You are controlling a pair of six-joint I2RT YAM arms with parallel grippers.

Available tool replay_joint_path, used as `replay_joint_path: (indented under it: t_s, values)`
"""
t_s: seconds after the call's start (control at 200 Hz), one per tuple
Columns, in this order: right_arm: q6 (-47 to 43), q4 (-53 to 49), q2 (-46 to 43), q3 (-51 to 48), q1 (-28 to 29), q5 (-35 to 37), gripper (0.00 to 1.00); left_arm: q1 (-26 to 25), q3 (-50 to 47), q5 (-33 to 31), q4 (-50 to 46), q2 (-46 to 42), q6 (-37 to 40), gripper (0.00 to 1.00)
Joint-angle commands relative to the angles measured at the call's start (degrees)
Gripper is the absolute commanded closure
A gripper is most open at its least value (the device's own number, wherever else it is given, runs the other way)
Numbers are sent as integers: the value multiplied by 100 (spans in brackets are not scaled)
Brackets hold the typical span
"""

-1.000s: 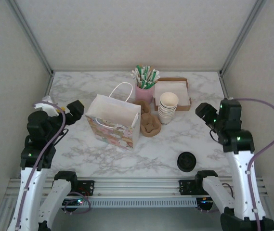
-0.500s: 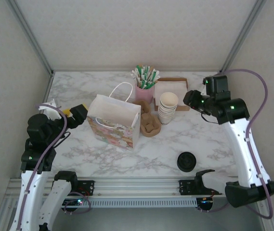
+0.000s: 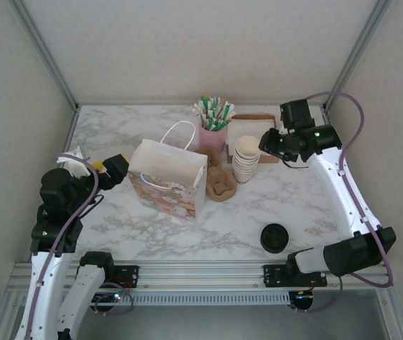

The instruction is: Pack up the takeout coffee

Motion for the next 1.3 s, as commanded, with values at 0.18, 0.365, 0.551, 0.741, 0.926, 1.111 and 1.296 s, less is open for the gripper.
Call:
replay_joint_path:
  t_s: [0.18,0.365,0.551,0.741,0.926,1.111,1.296]
  values:
    - [14,-6,392,264,86,26,62,-9,-66,-70,-49,-87,-62,0]
    - [-13,-13,616,322,148,72,65,-8,-75,-92,-69,-111,-62,0]
    - [-50,-38,748,338,219,254,65,-11,-83,-121,-80,-127,-57,0]
    - [-64,-97,884,399,262,279,66,-4,-84,-143,-86,-127,-59,0]
    - [-90,-108,969,418,272,298,68,-5,-83,-161,-86,-127,-57,0]
    - [-101,-190,1104,505,289,315,69,-3,-83,-187,-91,-129,-64,0]
    - [-137,-219,1202,557,304,265,76,-10,-84,-186,-108,-135,-75,0]
